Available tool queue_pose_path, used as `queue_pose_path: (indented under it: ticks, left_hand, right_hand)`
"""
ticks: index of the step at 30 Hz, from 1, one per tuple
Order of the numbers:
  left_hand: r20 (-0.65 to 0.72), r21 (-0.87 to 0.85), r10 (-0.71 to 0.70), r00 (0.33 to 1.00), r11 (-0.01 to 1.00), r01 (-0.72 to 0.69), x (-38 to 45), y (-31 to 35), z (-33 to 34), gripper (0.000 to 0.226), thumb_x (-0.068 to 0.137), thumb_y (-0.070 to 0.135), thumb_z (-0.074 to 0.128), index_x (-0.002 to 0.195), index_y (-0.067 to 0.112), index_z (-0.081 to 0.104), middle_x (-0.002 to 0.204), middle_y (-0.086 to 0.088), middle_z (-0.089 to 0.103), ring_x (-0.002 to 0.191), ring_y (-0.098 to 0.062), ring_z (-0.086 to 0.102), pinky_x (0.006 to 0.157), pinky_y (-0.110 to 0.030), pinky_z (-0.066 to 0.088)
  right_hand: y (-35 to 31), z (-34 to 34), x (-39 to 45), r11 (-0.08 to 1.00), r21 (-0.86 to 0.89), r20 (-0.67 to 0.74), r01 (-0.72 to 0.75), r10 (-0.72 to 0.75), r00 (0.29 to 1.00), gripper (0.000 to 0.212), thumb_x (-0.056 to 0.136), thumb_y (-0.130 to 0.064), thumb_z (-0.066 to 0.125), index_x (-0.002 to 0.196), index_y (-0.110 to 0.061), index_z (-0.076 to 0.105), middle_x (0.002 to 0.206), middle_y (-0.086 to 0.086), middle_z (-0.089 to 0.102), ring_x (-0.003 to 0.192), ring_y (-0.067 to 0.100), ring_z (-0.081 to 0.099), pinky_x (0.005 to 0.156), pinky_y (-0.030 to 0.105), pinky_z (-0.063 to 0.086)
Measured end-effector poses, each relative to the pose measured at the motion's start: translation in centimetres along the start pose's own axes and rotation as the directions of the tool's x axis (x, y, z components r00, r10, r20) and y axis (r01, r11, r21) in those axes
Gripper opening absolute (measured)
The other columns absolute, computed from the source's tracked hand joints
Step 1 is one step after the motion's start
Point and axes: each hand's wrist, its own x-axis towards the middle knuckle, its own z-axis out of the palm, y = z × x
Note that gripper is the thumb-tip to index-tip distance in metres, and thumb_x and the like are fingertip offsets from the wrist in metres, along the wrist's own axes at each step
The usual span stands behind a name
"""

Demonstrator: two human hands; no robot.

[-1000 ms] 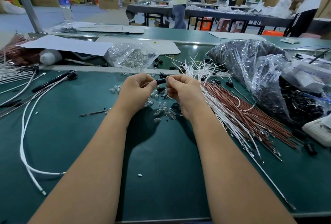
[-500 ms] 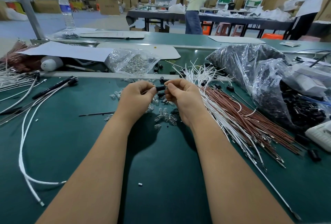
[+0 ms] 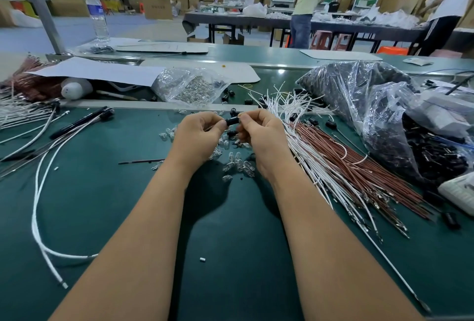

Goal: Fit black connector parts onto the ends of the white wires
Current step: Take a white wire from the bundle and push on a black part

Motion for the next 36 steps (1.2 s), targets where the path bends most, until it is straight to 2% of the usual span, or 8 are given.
queue_pose_path:
  ticks: [5, 8, 13, 20, 24, 29, 33, 36]
  left_hand:
    - [0.022, -0.232, -0.095, 0.995, 0.968, 0.097, 0.2, 0.2, -0.6, 0.017, 0.099, 0.011, 0.048, 0.09, 0.017, 0.061, 0.066, 0.001, 0.049, 0.05, -0.007, 0.035, 0.047, -0.019, 0.029]
    - [0.041, -0.386, -0.056, 0.998, 0.92, 0.068, 0.3, 0.5, -1.1, 0.024, 0.1, 0.01, 0.044, 0.091, 0.025, 0.059, 0.071, 0.004, 0.057, 0.06, -0.006, 0.047, 0.058, -0.018, 0.038]
    - [0.112, -0.463, 0.002, 0.994, 0.885, 0.05, 0.1, 0.5, -0.6, 0.022, 0.1, 0.013, 0.045, 0.092, 0.026, 0.06, 0.078, 0.012, 0.069, 0.081, -0.002, 0.061, 0.072, -0.01, 0.044]
    - [0.234, -0.472, -0.003, 0.972, 0.874, 0.116, 0.0, 0.2, -0.3, 0.025, 0.1, 0.012, 0.046, 0.089, 0.028, 0.063, 0.085, 0.009, 0.069, 0.091, -0.008, 0.061, 0.092, -0.03, 0.042]
    - [0.278, -0.471, 0.021, 0.96, 0.874, 0.118, -0.2, 0.5, -0.5, 0.021, 0.099, 0.014, 0.047, 0.092, 0.025, 0.062, 0.088, 0.006, 0.069, 0.095, -0.01, 0.061, 0.095, -0.03, 0.042]
    - [0.225, -0.488, 0.002, 0.974, 0.866, 0.111, 0.0, 0.3, -0.4, 0.02, 0.099, 0.008, 0.046, 0.092, 0.018, 0.062, 0.08, 0.006, 0.069, 0.083, -0.013, 0.059, 0.087, -0.029, 0.046]
    - [0.019, -0.398, -0.014, 1.0, 0.917, 0.02, 0.2, 0.0, -0.6, 0.018, 0.095, 0.01, 0.056, 0.091, 0.024, 0.066, 0.075, 0.008, 0.069, 0.075, -0.006, 0.062, 0.076, -0.019, 0.051]
    - [-0.083, -0.312, -0.002, 0.997, 0.95, -0.024, 0.3, -0.1, -0.5, 0.023, 0.093, 0.008, 0.06, 0.088, 0.029, 0.068, 0.077, 0.002, 0.069, 0.074, -0.01, 0.062, 0.077, -0.026, 0.054]
  right_hand:
    - [-0.7, -0.8, 0.0, 0.998, 0.05, -0.146, 0.032, -0.024, 0.989, 0.015, 0.099, -0.013, 0.048, 0.088, -0.015, 0.058, 0.076, -0.002, 0.058, 0.063, 0.004, 0.053, 0.056, 0.013, 0.048]
    - [-0.8, -0.9, -0.1, 0.997, 0.075, -0.161, 0.005, 0.007, 0.987, 0.014, 0.098, -0.012, 0.05, 0.086, -0.014, 0.058, 0.075, -0.001, 0.058, 0.062, 0.007, 0.052, 0.054, 0.014, 0.047]
    - [-0.7, -0.7, 0.0, 0.998, 0.054, -0.151, 0.013, -0.005, 0.989, 0.014, 0.093, -0.005, 0.054, 0.085, -0.014, 0.062, 0.067, -0.001, 0.058, 0.057, 0.007, 0.052, 0.052, 0.017, 0.044]
    - [-0.6, -0.9, -0.1, 0.996, 0.052, -0.104, 0.076, -0.07, 0.992, 0.012, 0.093, -0.013, 0.061, 0.083, -0.015, 0.068, 0.061, -0.009, 0.061, 0.057, 0.005, 0.054, 0.057, 0.019, 0.047]
    - [-0.6, -1.0, 0.0, 0.985, 0.159, -0.049, 0.063, -0.056, 0.997, 0.013, 0.09, -0.006, 0.06, 0.084, -0.014, 0.069, 0.066, -0.004, 0.063, 0.06, 0.009, 0.055, 0.058, 0.02, 0.047]
    - [-0.8, -1.2, 0.0, 0.979, 0.199, -0.021, 0.049, -0.045, 0.999, 0.011, 0.09, -0.007, 0.06, 0.081, -0.012, 0.064, 0.064, -0.003, 0.058, 0.057, 0.01, 0.05, 0.057, 0.022, 0.044]
    - [-1.1, -1.1, -0.3, 0.993, 0.096, 0.036, 0.07, -0.073, 0.997, 0.011, 0.09, -0.003, 0.057, 0.081, -0.01, 0.061, 0.063, 0.0, 0.06, 0.055, 0.008, 0.054, 0.054, 0.02, 0.045]
    - [-1.0, -0.3, -0.6, 0.994, 0.01, 0.09, 0.113, -0.114, 0.989, 0.011, 0.088, 0.001, 0.061, 0.095, -0.006, 0.065, 0.065, 0.003, 0.062, 0.054, 0.007, 0.057, 0.05, 0.018, 0.046]
